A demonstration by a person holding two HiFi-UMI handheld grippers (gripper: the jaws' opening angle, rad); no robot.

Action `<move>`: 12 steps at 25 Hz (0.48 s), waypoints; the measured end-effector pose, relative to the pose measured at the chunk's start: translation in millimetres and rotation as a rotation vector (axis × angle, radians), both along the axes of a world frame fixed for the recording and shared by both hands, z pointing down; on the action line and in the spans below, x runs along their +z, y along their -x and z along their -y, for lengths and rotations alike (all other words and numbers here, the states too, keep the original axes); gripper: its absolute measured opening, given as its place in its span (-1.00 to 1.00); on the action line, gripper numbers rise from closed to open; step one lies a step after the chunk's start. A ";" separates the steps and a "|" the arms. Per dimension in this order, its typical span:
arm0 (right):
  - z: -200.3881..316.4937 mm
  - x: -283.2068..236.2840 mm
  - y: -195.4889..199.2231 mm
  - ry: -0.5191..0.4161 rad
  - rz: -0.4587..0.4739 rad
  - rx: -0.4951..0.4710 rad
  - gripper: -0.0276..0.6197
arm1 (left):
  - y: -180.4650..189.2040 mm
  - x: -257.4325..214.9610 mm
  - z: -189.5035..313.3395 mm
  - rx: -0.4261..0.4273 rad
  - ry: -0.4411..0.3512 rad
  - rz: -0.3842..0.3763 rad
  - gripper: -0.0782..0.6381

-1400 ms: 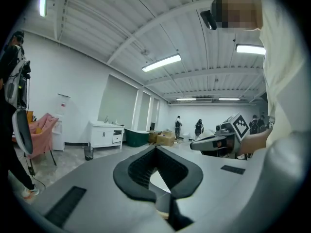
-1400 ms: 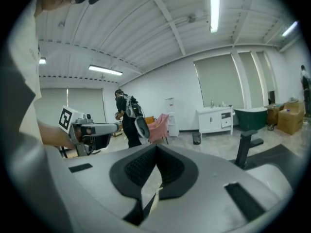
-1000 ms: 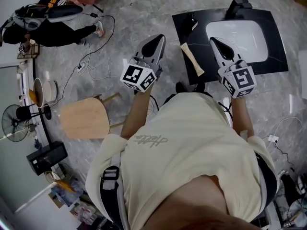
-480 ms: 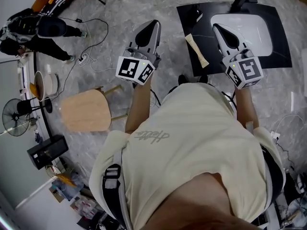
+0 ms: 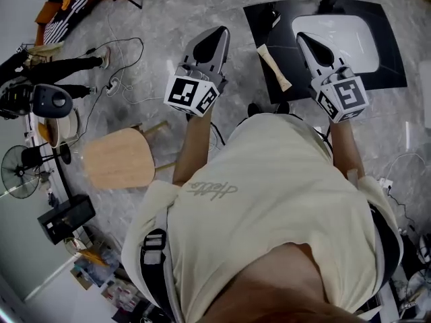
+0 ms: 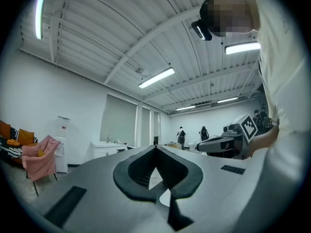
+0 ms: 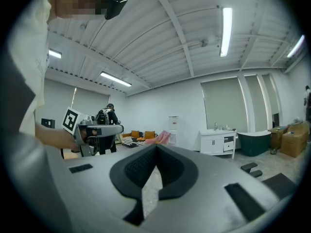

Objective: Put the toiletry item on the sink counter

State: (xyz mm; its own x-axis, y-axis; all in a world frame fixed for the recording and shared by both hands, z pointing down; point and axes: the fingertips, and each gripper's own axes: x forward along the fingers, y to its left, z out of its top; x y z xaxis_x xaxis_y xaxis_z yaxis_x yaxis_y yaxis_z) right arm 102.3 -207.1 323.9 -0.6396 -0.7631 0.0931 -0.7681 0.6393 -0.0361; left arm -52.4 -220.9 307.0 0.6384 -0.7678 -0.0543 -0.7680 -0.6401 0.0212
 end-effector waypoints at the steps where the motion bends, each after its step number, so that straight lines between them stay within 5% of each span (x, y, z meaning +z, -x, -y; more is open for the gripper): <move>1: -0.7 0.4 0.0 0.001 -0.002 0.001 -0.93 | -0.7 0.0 -0.3 0.004 -0.001 0.002 -0.77; 12: -4.0 -1.1 5.0 -0.020 -0.034 0.021 -0.93 | -1.3 5.0 2.8 0.038 0.004 0.000 -0.77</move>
State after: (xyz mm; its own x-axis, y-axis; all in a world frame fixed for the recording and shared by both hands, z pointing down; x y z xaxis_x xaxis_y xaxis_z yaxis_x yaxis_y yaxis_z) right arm 97.2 -203.0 322.8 -0.6205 -0.7779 0.0992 -0.7816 0.6238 0.0023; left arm -51.1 -223.7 312.0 0.6675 -0.7429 -0.0517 -0.7428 -0.6691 0.0239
